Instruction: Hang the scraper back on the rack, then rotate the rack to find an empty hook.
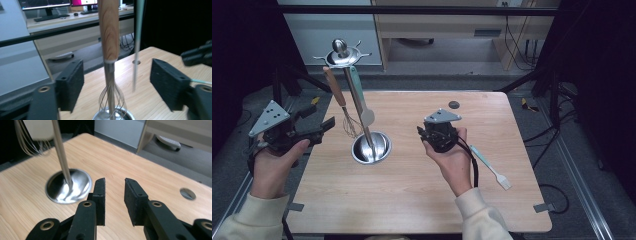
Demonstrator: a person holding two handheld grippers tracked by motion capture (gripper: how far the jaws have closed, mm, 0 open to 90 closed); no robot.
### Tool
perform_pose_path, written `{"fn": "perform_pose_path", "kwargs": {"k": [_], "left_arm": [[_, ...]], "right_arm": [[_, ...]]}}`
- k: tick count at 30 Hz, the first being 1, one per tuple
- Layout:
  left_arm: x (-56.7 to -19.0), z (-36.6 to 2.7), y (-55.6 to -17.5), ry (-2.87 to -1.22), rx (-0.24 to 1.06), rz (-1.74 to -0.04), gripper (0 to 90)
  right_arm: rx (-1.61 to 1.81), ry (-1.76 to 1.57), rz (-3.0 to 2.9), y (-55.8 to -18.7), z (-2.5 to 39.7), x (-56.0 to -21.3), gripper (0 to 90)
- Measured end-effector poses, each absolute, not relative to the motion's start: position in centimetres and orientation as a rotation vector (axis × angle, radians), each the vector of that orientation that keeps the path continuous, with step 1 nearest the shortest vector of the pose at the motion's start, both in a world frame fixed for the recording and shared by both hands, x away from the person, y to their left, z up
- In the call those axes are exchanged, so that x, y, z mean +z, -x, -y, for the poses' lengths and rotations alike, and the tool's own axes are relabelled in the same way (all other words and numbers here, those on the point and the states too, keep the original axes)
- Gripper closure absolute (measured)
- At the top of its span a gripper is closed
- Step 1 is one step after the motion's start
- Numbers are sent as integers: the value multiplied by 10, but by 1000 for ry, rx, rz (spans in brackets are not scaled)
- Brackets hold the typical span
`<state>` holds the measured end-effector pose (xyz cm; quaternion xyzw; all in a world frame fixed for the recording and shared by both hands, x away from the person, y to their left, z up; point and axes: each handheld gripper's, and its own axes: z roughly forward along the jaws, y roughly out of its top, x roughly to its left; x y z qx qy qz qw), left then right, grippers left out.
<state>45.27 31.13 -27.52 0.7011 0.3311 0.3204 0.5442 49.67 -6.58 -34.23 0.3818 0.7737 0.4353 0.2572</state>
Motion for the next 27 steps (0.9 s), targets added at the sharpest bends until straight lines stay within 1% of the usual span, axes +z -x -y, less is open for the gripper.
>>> {"fn": "perform_pose_path", "kwargs": {"k": [7, 16, 19, 23, 27], "left_arm": [[-254, -303, -449, -1662, 731, -736, 549], [-234, -296, -446, -1630, 716, -695, 780], [-229, -295, -446, -1623, 738, -692, 847], [-223, -293, -450, -1612, 737, -691, 899], [-217, -290, -456, -1601, 757, -695, 900]], "right_arm": [[1141, -1097, -2076, -493, 91, -361, 711], [1121, -1171, -2066, -486, 111, -385, 710], [1117, -1189, -2066, -484, 117, -394, 710], [1102, -1215, -2061, -483, 121, -405, 710], [1088, -1234, -2062, -482, 125, -413, 710]]}}
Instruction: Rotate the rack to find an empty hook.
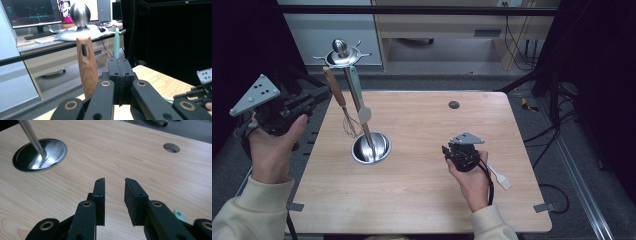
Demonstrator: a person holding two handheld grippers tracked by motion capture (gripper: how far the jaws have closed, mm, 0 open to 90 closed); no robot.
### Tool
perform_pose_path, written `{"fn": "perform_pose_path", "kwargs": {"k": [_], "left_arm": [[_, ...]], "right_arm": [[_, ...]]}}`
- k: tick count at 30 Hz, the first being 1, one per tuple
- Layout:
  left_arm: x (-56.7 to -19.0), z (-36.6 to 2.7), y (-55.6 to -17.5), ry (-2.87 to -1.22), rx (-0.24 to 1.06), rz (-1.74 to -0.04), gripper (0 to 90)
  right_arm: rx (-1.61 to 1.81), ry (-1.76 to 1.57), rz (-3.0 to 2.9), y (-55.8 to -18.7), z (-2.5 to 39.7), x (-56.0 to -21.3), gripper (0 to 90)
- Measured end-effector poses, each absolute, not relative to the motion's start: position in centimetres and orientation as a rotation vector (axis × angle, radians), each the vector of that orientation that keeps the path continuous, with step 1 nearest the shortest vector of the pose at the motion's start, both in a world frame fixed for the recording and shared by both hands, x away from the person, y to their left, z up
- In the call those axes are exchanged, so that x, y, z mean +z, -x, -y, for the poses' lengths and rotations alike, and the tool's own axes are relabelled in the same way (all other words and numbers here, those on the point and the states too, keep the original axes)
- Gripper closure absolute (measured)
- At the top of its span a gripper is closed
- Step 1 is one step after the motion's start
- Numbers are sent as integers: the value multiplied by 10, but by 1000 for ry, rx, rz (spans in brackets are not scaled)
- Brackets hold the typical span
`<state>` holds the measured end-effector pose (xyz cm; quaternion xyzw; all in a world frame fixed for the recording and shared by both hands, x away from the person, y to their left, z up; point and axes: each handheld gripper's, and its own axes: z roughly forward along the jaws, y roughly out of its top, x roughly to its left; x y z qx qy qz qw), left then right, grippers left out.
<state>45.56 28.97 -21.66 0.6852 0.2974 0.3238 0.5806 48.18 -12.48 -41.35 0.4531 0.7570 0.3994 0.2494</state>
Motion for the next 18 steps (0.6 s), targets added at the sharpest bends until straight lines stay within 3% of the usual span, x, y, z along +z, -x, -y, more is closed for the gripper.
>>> {"fn": "perform_pose_path", "kwargs": {"k": [18], "left_arm": [[-207, -289, -474, -1573, 793, -739, 900]], "right_arm": [[1083, -1265, -2048, -481, 134, -420, 713]]}}
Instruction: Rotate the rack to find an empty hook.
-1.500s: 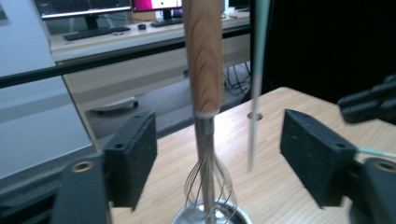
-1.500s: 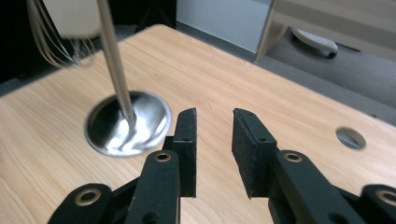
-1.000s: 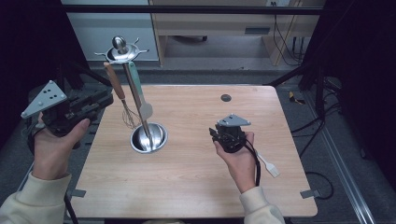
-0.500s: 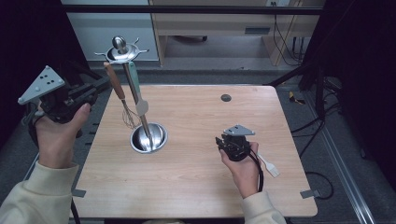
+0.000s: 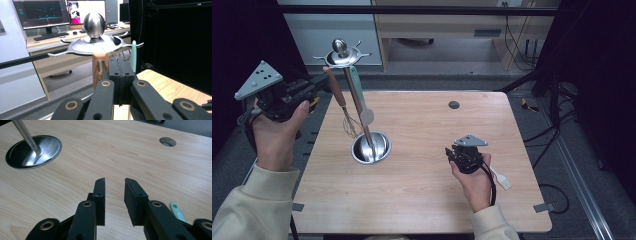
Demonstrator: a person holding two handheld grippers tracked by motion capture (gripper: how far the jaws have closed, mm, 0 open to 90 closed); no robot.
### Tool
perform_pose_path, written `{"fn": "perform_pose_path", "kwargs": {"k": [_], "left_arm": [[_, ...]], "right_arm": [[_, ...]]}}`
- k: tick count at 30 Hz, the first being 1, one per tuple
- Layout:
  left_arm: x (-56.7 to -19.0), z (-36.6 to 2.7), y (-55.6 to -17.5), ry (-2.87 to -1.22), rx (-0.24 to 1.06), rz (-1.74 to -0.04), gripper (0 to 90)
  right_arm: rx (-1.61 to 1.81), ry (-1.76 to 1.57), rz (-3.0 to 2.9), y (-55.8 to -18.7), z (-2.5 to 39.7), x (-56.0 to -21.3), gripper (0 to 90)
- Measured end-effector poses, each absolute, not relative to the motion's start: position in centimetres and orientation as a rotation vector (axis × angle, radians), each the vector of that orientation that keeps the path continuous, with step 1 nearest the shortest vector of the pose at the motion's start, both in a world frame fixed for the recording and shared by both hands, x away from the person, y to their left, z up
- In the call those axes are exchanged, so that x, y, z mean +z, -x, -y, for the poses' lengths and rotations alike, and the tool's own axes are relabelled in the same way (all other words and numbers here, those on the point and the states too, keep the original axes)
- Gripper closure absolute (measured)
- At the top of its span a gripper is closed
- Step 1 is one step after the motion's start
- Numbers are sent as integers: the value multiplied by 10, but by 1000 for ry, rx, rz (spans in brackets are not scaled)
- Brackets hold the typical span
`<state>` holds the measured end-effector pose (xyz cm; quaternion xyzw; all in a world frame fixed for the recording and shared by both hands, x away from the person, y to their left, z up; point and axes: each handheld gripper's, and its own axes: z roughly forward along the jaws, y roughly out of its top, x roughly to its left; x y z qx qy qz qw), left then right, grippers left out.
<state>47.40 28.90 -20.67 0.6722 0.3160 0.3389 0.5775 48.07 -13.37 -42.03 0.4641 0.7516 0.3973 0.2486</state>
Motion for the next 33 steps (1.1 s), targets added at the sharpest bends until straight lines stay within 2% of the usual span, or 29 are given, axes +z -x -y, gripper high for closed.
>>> {"fn": "perform_pose_path", "kwargs": {"k": [33], "left_arm": [[-207, -297, -483, -1549, 791, -769, 900]], "right_arm": [[1061, -1302, -2017, -479, 153, -420, 722]]}}
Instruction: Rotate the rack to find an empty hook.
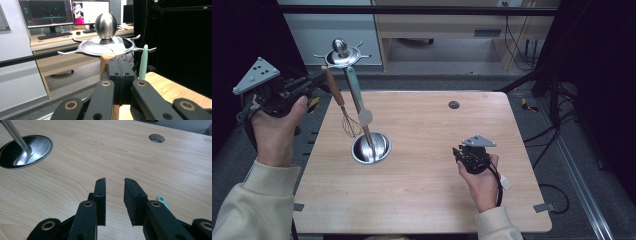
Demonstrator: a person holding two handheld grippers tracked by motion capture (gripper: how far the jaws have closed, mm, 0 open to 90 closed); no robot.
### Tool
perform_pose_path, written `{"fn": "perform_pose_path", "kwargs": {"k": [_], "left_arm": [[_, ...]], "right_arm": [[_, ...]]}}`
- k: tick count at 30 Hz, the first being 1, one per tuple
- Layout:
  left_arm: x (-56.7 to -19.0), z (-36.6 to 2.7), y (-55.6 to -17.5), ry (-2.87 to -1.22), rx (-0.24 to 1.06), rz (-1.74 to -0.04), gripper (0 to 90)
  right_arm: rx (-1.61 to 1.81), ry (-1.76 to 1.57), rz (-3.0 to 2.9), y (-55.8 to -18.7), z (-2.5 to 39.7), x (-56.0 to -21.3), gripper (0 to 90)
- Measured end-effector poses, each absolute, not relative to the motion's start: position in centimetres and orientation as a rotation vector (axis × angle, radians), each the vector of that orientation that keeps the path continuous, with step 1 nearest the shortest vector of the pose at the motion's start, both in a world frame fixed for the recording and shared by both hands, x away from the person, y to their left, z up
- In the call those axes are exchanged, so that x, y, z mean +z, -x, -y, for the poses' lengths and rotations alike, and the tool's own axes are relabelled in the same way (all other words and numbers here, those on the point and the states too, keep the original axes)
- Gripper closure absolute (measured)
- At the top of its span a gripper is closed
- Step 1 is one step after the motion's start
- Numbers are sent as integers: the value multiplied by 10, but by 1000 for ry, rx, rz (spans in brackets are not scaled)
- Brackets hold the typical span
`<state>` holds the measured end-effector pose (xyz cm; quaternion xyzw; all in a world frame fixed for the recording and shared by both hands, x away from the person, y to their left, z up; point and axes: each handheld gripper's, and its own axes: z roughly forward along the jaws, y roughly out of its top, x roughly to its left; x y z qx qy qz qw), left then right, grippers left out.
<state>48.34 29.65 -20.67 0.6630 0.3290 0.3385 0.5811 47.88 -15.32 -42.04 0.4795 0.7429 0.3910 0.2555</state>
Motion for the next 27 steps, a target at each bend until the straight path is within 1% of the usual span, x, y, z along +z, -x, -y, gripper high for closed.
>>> {"fn": "perform_pose_path", "kwargs": {"k": [10, 13, 16, 23, 27], "left_arm": [[-207, -305, -492, -1543, 781, -785, 900], [-206, -306, -494, -1547, 777, -787, 900], [-204, -306, -496, -1555, 783, -789, 900], [-202, -309, -500, -1557, 776, -789, 900], [-202, -310, -502, -1560, 776, -790, 900]], "right_arm": [[976, -1329, -2032, -481, 175, -423, 696], [955, -1338, -2039, -482, 182, -426, 665], [937, -1353, -2048, -485, 190, -429, 611], [897, -1387, -2063, -489, 204, -438, 548], [867, -1418, -2061, -492, 212, -442, 541]]}}
